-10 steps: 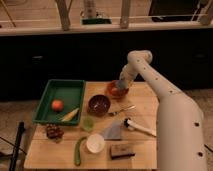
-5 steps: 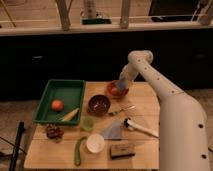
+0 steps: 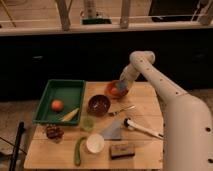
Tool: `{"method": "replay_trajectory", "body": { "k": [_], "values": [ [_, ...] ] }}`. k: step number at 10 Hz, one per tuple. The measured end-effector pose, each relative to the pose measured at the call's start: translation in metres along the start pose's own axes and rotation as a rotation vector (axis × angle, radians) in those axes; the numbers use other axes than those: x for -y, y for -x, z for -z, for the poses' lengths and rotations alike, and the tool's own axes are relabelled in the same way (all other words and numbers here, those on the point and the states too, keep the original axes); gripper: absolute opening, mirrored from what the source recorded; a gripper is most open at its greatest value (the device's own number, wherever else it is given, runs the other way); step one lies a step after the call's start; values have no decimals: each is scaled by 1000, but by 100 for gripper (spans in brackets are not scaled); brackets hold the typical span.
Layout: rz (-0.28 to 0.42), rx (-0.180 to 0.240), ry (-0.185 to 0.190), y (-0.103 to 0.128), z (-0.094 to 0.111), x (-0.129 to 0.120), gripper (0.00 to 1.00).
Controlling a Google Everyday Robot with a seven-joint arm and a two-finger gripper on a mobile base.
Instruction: Place sponge in red bowl
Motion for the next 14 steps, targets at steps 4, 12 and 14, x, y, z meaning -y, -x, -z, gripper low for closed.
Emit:
{"method": "replay_trajectory", "body": {
  "k": [4,12,14],
  "values": [
    [34,16,-2,8,3,2,0],
    [59,32,-2,18,-5,26,64],
    [62,31,0,18,-6,28,78]
  ]
}}
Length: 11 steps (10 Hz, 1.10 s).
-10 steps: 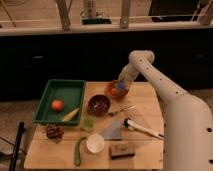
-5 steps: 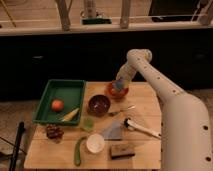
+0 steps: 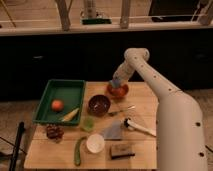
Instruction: Place sponge in red bowl
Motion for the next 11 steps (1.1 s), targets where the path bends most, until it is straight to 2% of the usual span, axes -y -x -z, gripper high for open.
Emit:
{"method": "replay_trajectory", "body": {
  "k": [11],
  "values": [
    [5,1,4,-9,-1,1,80]
  ]
}}
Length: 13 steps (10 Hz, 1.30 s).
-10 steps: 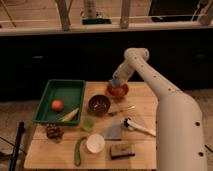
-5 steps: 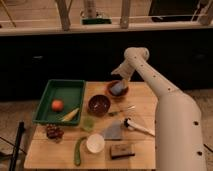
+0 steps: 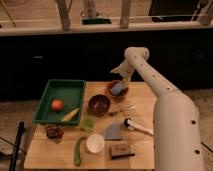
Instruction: Place sponge in red bowl
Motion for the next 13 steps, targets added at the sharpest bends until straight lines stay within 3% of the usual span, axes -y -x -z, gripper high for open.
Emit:
{"method": "replay_trajectory", "body": {
  "k": [13],
  "values": [
    [-13,33,-16,-10,6,-6,80]
  ]
}}
